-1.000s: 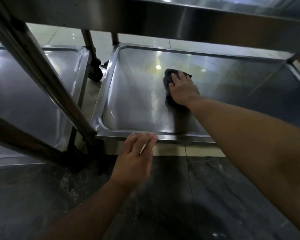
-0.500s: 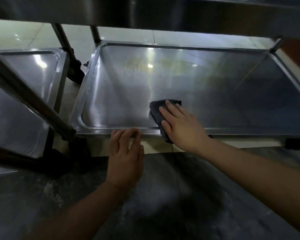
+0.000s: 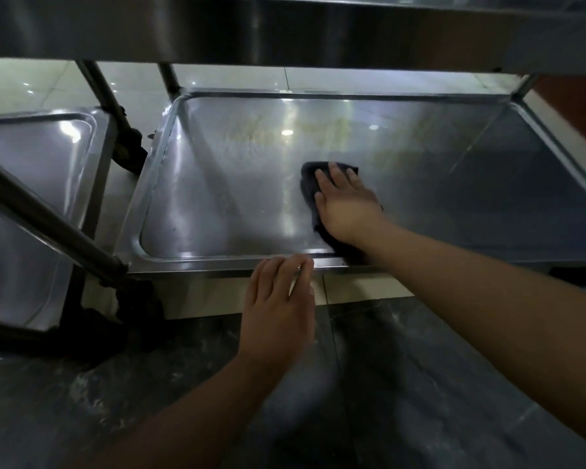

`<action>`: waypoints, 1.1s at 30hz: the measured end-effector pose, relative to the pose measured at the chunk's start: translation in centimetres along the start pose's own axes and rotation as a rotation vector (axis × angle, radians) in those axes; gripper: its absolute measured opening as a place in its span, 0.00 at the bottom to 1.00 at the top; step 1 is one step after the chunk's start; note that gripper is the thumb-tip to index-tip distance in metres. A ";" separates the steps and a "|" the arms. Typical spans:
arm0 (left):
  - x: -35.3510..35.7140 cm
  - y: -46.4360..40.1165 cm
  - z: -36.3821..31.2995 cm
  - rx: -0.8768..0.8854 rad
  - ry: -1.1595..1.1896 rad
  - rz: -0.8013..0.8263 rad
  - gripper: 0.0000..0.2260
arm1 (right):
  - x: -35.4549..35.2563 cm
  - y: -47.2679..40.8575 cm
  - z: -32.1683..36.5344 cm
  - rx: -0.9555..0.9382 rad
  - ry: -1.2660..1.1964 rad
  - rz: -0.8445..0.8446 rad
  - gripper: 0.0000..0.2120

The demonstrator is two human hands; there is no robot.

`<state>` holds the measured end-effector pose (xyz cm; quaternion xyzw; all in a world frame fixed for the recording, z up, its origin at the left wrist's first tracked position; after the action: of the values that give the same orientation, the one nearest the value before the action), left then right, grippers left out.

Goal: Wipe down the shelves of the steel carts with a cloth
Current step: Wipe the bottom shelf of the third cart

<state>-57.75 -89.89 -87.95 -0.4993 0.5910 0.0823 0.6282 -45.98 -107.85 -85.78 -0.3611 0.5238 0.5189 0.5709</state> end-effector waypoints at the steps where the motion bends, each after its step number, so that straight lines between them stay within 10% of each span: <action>1: 0.1 0.1 0.0 -0.003 0.007 -0.001 0.19 | -0.2 -1.4 0.1 0.025 -0.015 0.010 0.26; 33: 1.6 -2.0 -4.2 0.276 0.064 0.151 0.21 | 0.0 8.0 -7.0 -0.087 0.079 0.059 0.27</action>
<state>-58.68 -94.69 -87.37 -0.3646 0.6524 0.0312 0.6637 -55.36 -112.96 -86.06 -0.3904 0.5333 0.5430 0.5180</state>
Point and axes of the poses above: each hand's wrist, its own y-axis away from the middle knuckle, its own x-axis out of the palm, z = x × y, the point moved 7 cm from there along -y, towards the middle knuckle, and after that the axes turned 3 degrees about -y, right-handed, at the moved point
